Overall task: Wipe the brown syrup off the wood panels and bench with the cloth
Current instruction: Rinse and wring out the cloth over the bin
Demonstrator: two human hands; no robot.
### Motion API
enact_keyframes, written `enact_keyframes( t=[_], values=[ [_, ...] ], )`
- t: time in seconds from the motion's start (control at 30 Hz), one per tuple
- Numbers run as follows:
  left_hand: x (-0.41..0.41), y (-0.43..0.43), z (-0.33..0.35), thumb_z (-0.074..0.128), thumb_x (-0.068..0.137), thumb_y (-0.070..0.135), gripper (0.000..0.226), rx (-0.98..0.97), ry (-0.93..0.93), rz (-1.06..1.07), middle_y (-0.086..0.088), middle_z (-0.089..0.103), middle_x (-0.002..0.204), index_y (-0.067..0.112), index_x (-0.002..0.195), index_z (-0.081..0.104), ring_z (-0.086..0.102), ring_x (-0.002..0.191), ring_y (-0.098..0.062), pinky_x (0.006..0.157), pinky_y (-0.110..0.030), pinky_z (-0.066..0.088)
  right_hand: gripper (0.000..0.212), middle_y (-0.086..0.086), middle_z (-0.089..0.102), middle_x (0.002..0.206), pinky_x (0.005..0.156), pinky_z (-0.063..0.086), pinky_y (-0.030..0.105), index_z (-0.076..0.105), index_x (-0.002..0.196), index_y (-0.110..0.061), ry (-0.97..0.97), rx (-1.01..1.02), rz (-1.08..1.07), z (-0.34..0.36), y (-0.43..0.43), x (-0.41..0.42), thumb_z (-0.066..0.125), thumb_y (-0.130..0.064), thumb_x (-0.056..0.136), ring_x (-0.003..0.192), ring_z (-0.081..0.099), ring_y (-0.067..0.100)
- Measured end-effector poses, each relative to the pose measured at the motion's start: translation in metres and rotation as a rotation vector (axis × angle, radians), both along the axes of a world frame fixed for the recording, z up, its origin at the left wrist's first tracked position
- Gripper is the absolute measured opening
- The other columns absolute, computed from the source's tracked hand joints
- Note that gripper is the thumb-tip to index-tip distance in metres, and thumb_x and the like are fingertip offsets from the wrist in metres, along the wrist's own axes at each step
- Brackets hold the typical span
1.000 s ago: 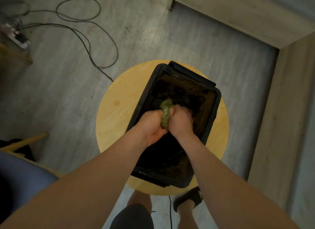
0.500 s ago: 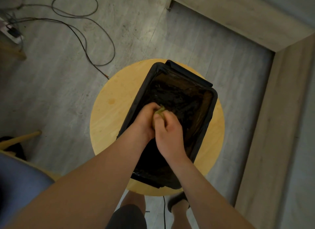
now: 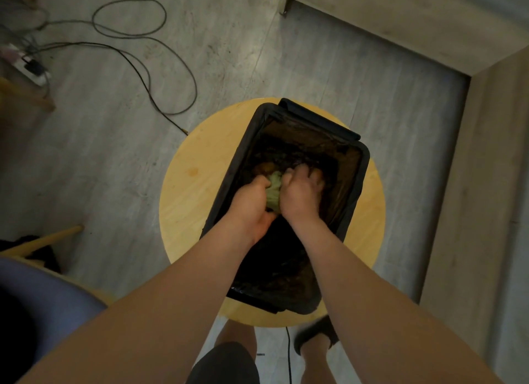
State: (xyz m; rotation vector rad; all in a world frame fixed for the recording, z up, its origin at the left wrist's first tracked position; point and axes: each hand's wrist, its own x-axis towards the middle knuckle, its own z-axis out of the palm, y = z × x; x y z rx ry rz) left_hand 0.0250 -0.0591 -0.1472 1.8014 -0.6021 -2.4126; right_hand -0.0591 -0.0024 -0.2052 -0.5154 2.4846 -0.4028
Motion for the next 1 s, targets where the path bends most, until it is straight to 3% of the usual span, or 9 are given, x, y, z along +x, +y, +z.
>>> enact_keyframes(
  t=[0.13,0.23,0.33,0.43,0.53,0.77,0.83,0.93,1.0],
  values=[
    [-0.002,0.004,0.001,0.051,0.1,0.044,0.039,0.067,-0.068,-0.035,-0.01,0.076,0.112,0.019,0.122,0.071,0.069,0.108,-0.03,0.098,-0.051,0.054,0.055,0.024,0.036,0.156,0.117,0.027,0.043,0.032,0.156,-0.016,-0.321,-0.069,-0.232,0.006,-0.006,0.015,0.031,-0.047,0.11,0.144,0.034,0.04],
    [-0.005,0.0,-0.003,0.052,0.103,0.047,0.043,0.102,-0.04,0.008,-0.009,0.078,0.105,0.014,0.121,0.073,0.071,0.102,-0.026,0.086,-0.035,0.056,0.044,0.011,0.061,0.135,0.095,0.038,0.028,0.051,0.144,-0.02,-0.477,-0.234,-0.175,0.03,0.004,0.035,0.03,-0.043,0.112,0.122,0.057,0.026],
    [-0.005,-0.008,-0.008,0.052,0.103,0.042,0.039,0.125,-0.023,-0.047,-0.006,0.075,0.075,0.011,0.091,0.073,0.071,0.075,-0.019,0.067,-0.027,0.055,0.035,-0.002,0.067,0.103,0.078,0.047,0.031,0.063,0.112,-0.019,-0.315,-0.357,-0.117,0.05,0.019,0.053,0.035,-0.041,0.111,0.094,0.063,0.014],
    [-0.004,-0.012,-0.006,0.052,0.101,0.026,0.039,0.072,-0.087,-0.183,-0.002,0.054,0.055,0.014,0.065,0.053,0.057,0.047,-0.014,0.048,-0.017,0.048,0.036,-0.007,0.057,0.085,0.074,0.045,0.027,0.058,0.089,-0.017,-0.116,-0.498,0.03,0.063,0.029,0.059,0.037,-0.036,0.111,0.083,0.057,0.011],
    [-0.004,-0.014,-0.005,0.045,0.105,0.013,0.043,0.092,-0.101,-0.148,0.0,0.045,0.044,0.014,0.062,0.042,0.05,0.036,-0.012,0.039,-0.015,0.041,0.039,-0.004,0.053,0.079,0.077,0.042,0.029,0.051,0.076,-0.014,-0.077,-0.597,0.16,0.067,0.028,0.06,0.036,-0.032,0.107,0.082,0.052,0.014],
    [-0.004,-0.003,0.004,0.056,0.102,0.005,0.018,0.062,-0.02,-0.051,-0.02,0.072,0.091,-0.003,0.095,0.071,0.074,0.086,-0.03,0.078,-0.034,0.062,0.052,0.013,0.062,0.084,0.079,0.046,0.045,0.061,0.079,-0.005,0.041,-0.446,0.14,0.012,0.014,0.021,0.027,-0.036,0.104,0.083,0.058,0.032],
    [-0.001,-0.002,0.007,0.055,0.104,0.012,0.026,0.042,0.027,-0.068,-0.022,0.073,0.115,-0.001,0.12,0.07,0.069,0.113,-0.035,0.101,-0.048,0.055,0.054,0.021,0.064,0.099,0.085,0.048,0.05,0.065,0.095,-0.002,0.075,-0.21,0.125,-0.001,0.01,0.007,0.028,-0.038,0.107,0.097,0.059,0.042],
    [0.002,-0.005,0.012,0.045,0.104,0.035,0.033,0.04,-0.052,-0.167,-0.013,0.072,0.112,0.015,0.119,0.067,0.065,0.111,-0.031,0.103,-0.058,0.049,0.043,0.027,0.049,0.134,0.101,0.04,0.05,0.055,0.13,-0.004,0.129,-0.047,-0.1,-0.001,0.002,-0.001,0.039,-0.038,0.11,0.123,0.046,0.047],
    [0.0,-0.005,0.009,0.04,0.104,0.042,0.039,0.003,-0.101,-0.2,-0.01,0.067,0.122,0.019,0.125,0.063,0.061,0.114,-0.029,0.102,-0.057,0.049,0.049,0.024,0.035,0.15,0.11,0.033,0.048,0.039,0.149,-0.014,-0.04,-0.105,-0.25,0.007,-0.005,0.001,0.036,-0.043,0.11,0.136,0.035,0.044]
  ],
)
